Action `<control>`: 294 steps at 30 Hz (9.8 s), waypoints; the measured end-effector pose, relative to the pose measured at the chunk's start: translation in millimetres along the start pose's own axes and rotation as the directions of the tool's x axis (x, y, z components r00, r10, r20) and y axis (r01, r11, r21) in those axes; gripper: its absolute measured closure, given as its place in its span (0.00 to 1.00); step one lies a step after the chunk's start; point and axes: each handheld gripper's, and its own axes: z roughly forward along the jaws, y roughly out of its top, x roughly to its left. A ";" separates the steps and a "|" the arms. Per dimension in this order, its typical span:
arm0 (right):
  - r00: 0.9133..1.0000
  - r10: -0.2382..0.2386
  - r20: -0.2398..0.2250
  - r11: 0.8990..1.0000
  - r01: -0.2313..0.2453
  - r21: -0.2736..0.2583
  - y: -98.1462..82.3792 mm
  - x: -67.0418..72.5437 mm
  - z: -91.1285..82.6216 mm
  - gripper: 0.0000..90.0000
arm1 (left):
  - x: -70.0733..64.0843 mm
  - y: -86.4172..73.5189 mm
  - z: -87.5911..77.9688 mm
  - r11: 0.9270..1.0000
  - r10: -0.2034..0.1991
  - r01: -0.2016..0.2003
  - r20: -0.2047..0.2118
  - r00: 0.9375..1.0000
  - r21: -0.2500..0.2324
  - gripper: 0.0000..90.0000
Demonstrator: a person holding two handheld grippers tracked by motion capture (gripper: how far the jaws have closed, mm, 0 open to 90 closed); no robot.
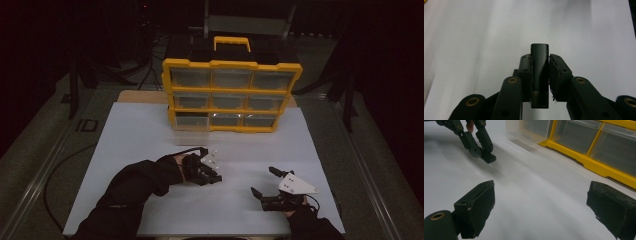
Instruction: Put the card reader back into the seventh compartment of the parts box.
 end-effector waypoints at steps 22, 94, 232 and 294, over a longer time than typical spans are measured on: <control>1.000 0.000 0.002 1.000 0.000 -0.001 0.0 -0.2 0.0 0.09 | 11.8 6.6 -27.2 1.000 -0.006 0.005 -0.030 1.000 -0.021 0.82; 1.000 -0.002 0.001 1.000 0.002 0.003 -0.1 0.5 -0.5 0.09 | 88.6 16.5 -120.3 0.975 -0.182 0.144 -0.235 0.955 -0.169 0.82; 1.000 -0.002 0.002 1.000 0.002 0.002 0.9 2.2 -1.0 0.09 | 53.1 -60.6 -80.6 0.936 -0.268 0.209 -0.191 0.944 -0.283 0.00; 1.000 -0.012 0.005 1.000 0.012 0.004 1.3 3.4 -1.4 0.09 | -31.9 -126.1 -46.0 0.910 -0.305 0.235 -0.168 0.937 -0.343 0.00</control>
